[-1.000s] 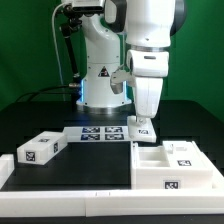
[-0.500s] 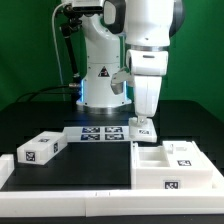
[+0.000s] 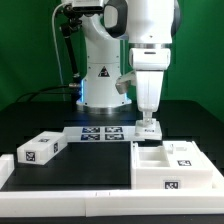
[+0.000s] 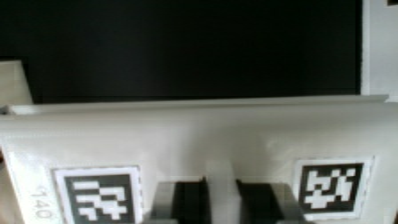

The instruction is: Assemble cabinet

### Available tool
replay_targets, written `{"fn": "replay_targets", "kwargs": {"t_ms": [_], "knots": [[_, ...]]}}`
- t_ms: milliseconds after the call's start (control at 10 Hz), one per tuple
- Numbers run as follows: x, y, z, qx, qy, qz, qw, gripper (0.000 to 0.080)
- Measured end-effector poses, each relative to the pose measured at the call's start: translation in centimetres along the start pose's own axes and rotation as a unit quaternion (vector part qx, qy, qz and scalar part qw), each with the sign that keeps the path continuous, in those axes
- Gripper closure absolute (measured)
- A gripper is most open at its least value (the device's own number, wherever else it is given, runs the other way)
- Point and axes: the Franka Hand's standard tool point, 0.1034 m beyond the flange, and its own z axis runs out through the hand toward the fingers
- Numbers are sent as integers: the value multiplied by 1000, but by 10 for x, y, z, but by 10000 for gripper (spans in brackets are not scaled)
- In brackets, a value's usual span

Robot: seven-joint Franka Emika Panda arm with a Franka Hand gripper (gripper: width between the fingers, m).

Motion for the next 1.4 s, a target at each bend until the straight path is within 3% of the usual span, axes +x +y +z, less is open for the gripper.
{"fn": "replay_targets", "kwargs": {"t_ms": [300,600,1100,1400], "knots": [[-4,7,2,6,-5,0,1000,731],[-3,20,-1,4,-7,2,1000,731],[-3,21,1,5,-6,4,1000,731],[-2,32,-3,3,-9,1,1000,731]]}}
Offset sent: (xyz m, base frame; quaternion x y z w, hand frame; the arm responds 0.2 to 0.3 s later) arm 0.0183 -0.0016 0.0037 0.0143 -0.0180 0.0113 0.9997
